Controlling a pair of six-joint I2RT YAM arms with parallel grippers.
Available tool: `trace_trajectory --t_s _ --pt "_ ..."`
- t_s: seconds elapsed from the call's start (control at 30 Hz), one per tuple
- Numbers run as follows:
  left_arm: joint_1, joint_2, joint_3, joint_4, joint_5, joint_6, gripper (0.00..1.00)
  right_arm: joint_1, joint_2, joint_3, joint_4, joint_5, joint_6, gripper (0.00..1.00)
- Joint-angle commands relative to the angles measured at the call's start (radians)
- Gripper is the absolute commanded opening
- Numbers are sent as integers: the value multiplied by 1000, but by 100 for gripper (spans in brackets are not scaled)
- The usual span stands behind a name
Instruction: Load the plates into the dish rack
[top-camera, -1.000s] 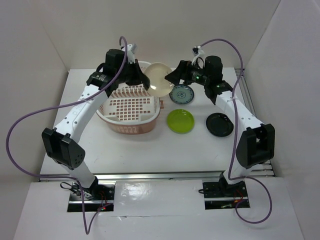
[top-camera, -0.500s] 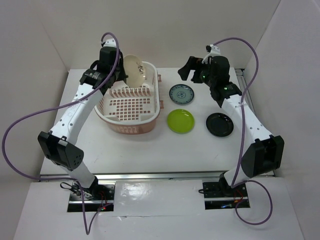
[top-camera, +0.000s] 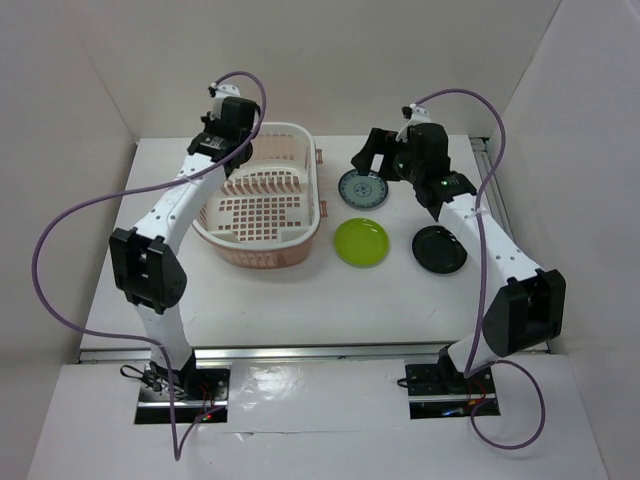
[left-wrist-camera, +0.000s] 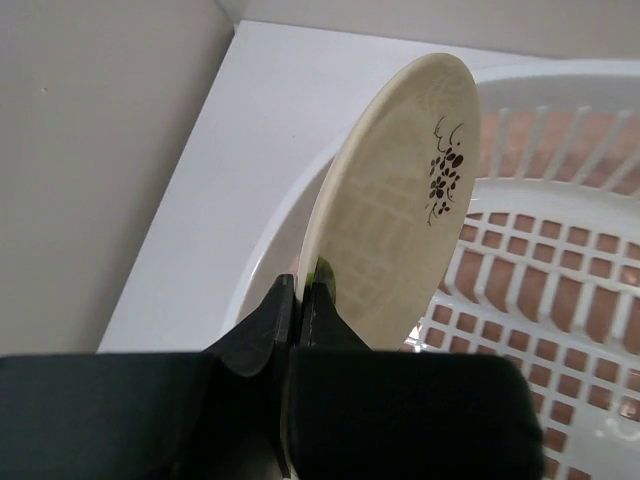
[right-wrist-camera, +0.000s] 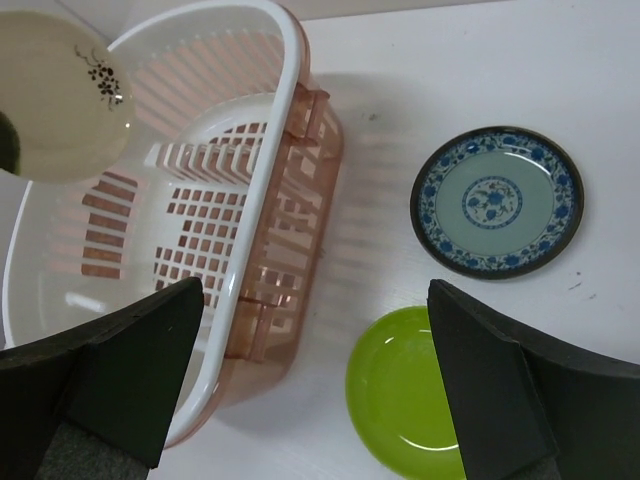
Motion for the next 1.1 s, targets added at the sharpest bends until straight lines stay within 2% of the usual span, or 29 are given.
trace_trajectory --t_s 0.0,0.17,0.3,0.63,0.8,1.07 --pt "8 16 28 77 -131 65 0 22 -60 -16 -8 4 -8 100" --pt "8 39 -10 86 -161 85 0 42 -51 -35 1 -5 -8 100" --pt "8 21 -102 183 -190 151 0 51 -31 -17 1 -5 -8 100" --pt "18 -2 -221 226 -134 143 0 60 -13 2 10 -42 10 100" --pt "18 -2 -221 217 -120 132 0 60 -13 -7 10 -64 10 100" --pt "18 36 -134 158 -109 80 0 70 -22 -26 10 -64 19 100"
